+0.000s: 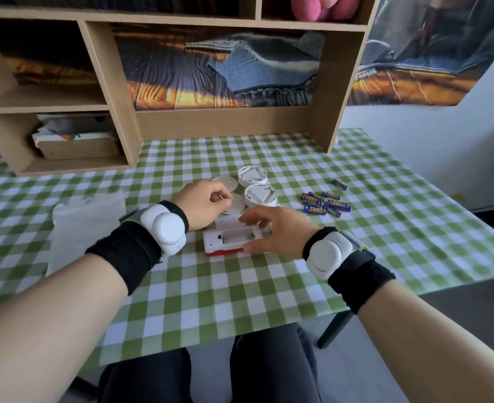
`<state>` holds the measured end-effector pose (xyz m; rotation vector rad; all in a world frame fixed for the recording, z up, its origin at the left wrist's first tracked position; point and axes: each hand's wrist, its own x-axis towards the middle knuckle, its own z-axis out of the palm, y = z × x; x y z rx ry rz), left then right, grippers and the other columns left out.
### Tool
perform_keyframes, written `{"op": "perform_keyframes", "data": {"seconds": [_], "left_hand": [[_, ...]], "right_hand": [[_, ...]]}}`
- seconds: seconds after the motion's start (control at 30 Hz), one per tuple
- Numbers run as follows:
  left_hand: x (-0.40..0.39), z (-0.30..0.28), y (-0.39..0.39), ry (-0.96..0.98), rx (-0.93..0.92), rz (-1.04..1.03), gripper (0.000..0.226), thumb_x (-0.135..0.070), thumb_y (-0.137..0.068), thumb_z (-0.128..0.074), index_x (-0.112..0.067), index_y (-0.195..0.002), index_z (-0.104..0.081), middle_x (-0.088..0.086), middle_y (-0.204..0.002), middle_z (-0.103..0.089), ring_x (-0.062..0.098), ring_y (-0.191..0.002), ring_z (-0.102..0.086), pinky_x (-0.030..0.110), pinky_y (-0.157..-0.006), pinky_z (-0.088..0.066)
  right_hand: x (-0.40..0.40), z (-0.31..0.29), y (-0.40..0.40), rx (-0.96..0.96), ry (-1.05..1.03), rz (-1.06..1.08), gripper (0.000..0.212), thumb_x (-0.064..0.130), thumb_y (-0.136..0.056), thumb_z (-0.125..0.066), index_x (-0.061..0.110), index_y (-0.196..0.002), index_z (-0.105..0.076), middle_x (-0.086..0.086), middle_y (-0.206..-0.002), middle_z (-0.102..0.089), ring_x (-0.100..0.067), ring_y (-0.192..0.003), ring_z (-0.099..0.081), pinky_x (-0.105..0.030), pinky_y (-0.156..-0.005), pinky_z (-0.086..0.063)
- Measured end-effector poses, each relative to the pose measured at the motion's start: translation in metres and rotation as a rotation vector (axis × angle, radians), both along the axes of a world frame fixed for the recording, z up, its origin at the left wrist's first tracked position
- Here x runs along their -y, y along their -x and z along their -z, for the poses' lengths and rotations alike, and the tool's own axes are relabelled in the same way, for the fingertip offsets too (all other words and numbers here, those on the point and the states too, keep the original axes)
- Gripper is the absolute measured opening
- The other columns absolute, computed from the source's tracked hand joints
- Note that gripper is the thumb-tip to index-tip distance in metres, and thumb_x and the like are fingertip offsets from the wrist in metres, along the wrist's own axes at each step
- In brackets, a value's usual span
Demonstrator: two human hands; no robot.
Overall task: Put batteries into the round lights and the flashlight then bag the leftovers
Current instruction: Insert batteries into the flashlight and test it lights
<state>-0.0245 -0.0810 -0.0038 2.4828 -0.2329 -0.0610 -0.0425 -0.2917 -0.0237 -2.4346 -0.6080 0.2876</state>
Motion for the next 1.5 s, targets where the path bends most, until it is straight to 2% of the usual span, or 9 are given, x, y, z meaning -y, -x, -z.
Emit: {"op": "perform_keyframes", "data": {"seconds": [0.27, 0.47, 0.6, 0.8, 0.9, 1.03, 1.17, 1.3, 1.5], "left_hand": [[0.009, 0.003, 0.004, 0.422, 0.028, -0.143, 0.03, -0.015, -0.103, -0.036, -0.025, -0.129, -0.049, 0.001, -0.114, -0.065, 0.014, -0.101, -0.065, 0.041, -0.089, -0.056], [0.049, -0.008, 0.002, 1.078, -0.289, -0.032, 0.042, 0.016, -0.092, -0.04, -0.012, -0.118, -0.057, 0.018, -0.12, -0.062, 0.033, -0.109, -0.065, 0.043, -0.092, -0.055], [0.082, 0.002, 0.0, 1.109, -0.333, 0.069, 0.039, -0.007, -0.09, -0.063, -0.002, -0.128, -0.055, 0.018, -0.123, -0.062, 0.031, -0.117, -0.061, 0.041, -0.098, -0.053], [0.101, 0.004, -0.006, 1.291, -0.355, -0.028, 0.028, -0.007, -0.097, -0.055, -0.001, -0.124, -0.055, 0.021, -0.119, -0.063, 0.037, -0.116, -0.062, 0.05, -0.098, -0.052], [0.094, 0.003, -0.011, 1.343, -0.387, -0.076, 0.018, -0.01, -0.099, -0.053, -0.005, -0.116, -0.056, 0.016, -0.108, -0.063, 0.037, -0.108, -0.063, 0.053, -0.096, -0.051], [0.081, 0.003, -0.014, 1.382, -0.437, -0.119, 0.033, -0.015, -0.101, -0.049, -0.002, -0.131, -0.049, 0.021, -0.129, -0.056, 0.043, -0.118, -0.059, 0.054, -0.088, -0.054], [0.073, 0.005, -0.016, 1.466, -0.459, -0.134, 0.028, -0.016, -0.102, -0.047, -0.008, -0.128, -0.051, 0.02, -0.135, -0.057, 0.044, -0.106, -0.064, 0.055, -0.093, -0.051], [0.066, 0.009, -0.017, 1.484, -0.484, -0.137, 0.037, -0.015, -0.103, -0.044, -0.004, -0.138, -0.047, 0.019, -0.136, -0.058, 0.045, -0.112, -0.063, 0.057, -0.099, -0.048], [0.05, 0.007, -0.009, 1.452, -0.502, -0.14, 0.039, -0.021, -0.104, -0.041, 0.001, -0.134, -0.051, 0.027, -0.103, -0.068, 0.04, -0.085, -0.071, 0.048, -0.073, -0.061]], "right_hand": [[0.019, 0.0, 0.009, 0.149, -0.182, 0.227, 0.043, 0.04, -0.079, -0.078, 0.027, -0.116, -0.06, 0.021, -0.097, -0.06, -0.006, -0.088, -0.06, -0.023, -0.079, -0.05], [0.047, -0.016, 0.011, 0.136, -0.442, 0.513, 0.041, 0.046, -0.08, -0.075, 0.027, -0.111, -0.055, 0.014, -0.099, -0.063, -0.004, -0.083, -0.062, -0.019, -0.068, -0.049], [0.054, -0.015, 0.012, 0.135, -0.5, 0.542, 0.046, 0.052, -0.076, -0.076, 0.026, -0.108, -0.055, 0.01, -0.097, -0.066, -0.007, -0.081, -0.065, -0.018, -0.065, -0.048], [0.06, -0.009, 0.008, 0.039, -0.584, 0.529, 0.032, 0.055, -0.09, -0.058, 0.025, -0.103, -0.059, 0.006, -0.098, -0.07, -0.011, -0.088, -0.068, -0.025, -0.065, -0.056], [0.073, -0.002, -0.006, 0.169, -0.329, 0.62, 0.016, 0.04, -0.097, -0.055, 0.027, -0.102, -0.064, 0.011, -0.099, -0.065, -0.005, -0.085, -0.06, -0.017, -0.064, -0.043], [0.085, 0.015, -0.024, 0.293, -0.018, 0.556, 0.02, 0.023, -0.096, -0.059, 0.023, -0.114, -0.067, 0.004, -0.11, -0.062, -0.017, -0.105, -0.052, -0.024, -0.078, -0.038], [0.08, 0.019, -0.03, 0.341, 0.116, 0.491, 0.022, 0.022, -0.095, -0.059, 0.023, -0.116, -0.065, 0.001, -0.111, -0.062, -0.023, -0.111, -0.047, -0.031, -0.084, -0.044], [0.077, 0.022, -0.031, 0.389, 0.216, 0.468, 0.023, 0.019, -0.096, -0.056, 0.023, -0.117, -0.064, 0.002, -0.114, -0.063, -0.021, -0.11, -0.046, -0.025, -0.08, -0.036], [0.078, 0.022, -0.039, 0.382, 0.357, 0.37, 0.028, 0.014, -0.1, -0.049, 0.022, -0.123, -0.063, -0.002, -0.118, -0.06, -0.022, -0.109, -0.045, -0.026, -0.085, -0.039]]}}
